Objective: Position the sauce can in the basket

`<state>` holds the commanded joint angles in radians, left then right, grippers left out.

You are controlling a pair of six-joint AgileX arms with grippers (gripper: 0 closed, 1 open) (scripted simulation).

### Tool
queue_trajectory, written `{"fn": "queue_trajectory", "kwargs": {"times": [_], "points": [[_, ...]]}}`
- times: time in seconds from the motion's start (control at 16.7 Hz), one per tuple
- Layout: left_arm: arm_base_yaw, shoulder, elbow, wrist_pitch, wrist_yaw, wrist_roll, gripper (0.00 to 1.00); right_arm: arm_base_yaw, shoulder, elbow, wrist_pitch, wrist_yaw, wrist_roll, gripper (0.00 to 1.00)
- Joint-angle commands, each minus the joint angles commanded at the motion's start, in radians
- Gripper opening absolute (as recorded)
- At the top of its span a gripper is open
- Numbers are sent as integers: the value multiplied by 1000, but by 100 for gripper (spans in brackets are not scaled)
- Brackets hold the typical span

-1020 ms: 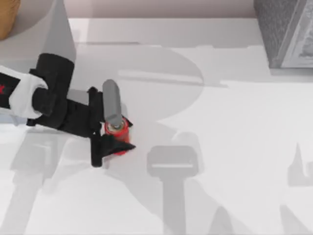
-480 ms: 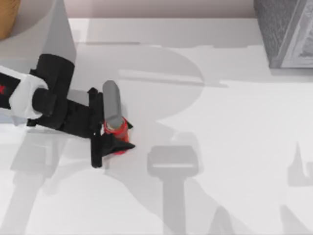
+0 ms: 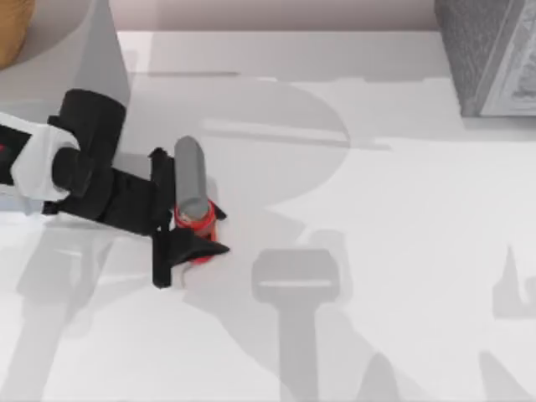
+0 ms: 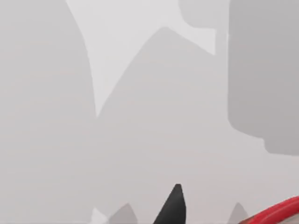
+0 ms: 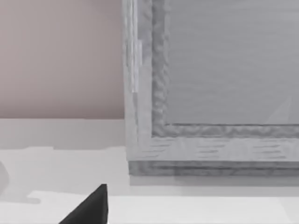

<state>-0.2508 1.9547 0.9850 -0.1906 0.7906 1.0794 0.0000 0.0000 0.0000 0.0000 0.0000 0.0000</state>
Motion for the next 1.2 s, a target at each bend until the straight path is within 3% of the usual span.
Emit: {"fn": "queue_trajectory", "kwargs": {"times": [0.24, 0.54, 0.9, 1.2], "points": [[31, -128, -8, -186, -5, 188, 0, 0, 0, 0, 0, 0, 0, 100], [151, -325, -9, -608, -24, 586, 0, 0, 0, 0, 0, 0, 0, 100], [452, -503, 34, -1206, -60, 1029, 0, 0, 0, 0, 0, 0, 0, 100], [758, -579, 96, -1575, -81, 1241, 0, 0, 0, 0, 0, 0, 0, 100]]}}
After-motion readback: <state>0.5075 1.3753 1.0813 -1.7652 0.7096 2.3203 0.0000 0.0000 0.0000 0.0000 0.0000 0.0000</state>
